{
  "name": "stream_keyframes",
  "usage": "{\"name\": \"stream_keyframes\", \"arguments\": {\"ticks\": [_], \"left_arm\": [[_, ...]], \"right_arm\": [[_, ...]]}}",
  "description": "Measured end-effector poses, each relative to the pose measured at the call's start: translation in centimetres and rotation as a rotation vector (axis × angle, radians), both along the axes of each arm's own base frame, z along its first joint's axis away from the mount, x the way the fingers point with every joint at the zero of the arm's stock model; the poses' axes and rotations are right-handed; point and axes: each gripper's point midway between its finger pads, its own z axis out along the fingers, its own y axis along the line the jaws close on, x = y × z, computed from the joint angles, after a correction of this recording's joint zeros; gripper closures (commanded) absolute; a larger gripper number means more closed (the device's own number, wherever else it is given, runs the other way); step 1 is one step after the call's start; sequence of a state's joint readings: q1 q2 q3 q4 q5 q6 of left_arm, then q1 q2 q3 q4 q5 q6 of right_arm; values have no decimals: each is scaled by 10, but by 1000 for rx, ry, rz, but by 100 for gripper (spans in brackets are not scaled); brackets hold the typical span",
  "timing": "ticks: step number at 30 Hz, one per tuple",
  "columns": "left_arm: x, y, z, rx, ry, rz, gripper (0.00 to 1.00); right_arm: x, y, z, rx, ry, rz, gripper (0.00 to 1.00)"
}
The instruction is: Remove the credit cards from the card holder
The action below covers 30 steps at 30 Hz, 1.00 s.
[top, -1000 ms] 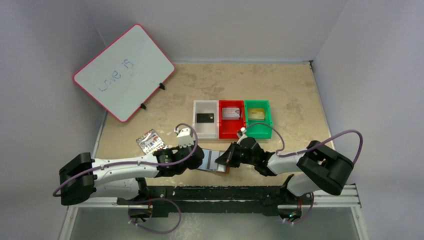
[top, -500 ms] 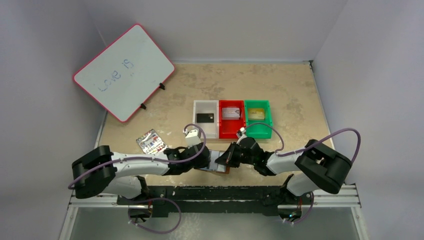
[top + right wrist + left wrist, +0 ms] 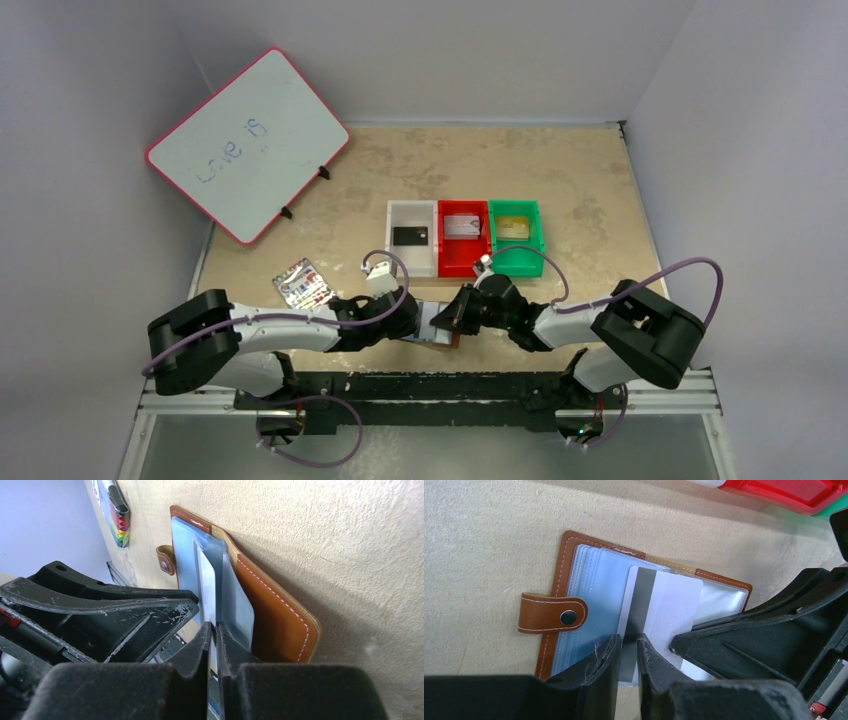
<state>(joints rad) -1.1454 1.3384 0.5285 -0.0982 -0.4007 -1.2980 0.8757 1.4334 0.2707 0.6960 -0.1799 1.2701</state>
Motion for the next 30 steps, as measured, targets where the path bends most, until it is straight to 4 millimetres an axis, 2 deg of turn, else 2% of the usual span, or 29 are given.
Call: {"name": "stream_keyframes", "arguments": {"ticks": [5, 9, 15, 22, 30], "left_arm": [[0, 0, 0, 1, 0, 0, 82], [0, 0, 0, 0, 0, 0, 83], [0, 4, 0, 11, -6, 9, 83], [2, 14, 0, 43, -14, 30, 83], [2, 16, 0, 48, -17, 38, 81]], "right_arm": [[1, 1, 0, 7, 6, -8, 85], [3, 2, -2, 15, 14, -19, 100], [4, 3, 4, 47, 11, -26, 100], [-1, -8, 12, 47, 2, -44, 100], [-7, -21, 19, 28, -2, -61, 100]]}}
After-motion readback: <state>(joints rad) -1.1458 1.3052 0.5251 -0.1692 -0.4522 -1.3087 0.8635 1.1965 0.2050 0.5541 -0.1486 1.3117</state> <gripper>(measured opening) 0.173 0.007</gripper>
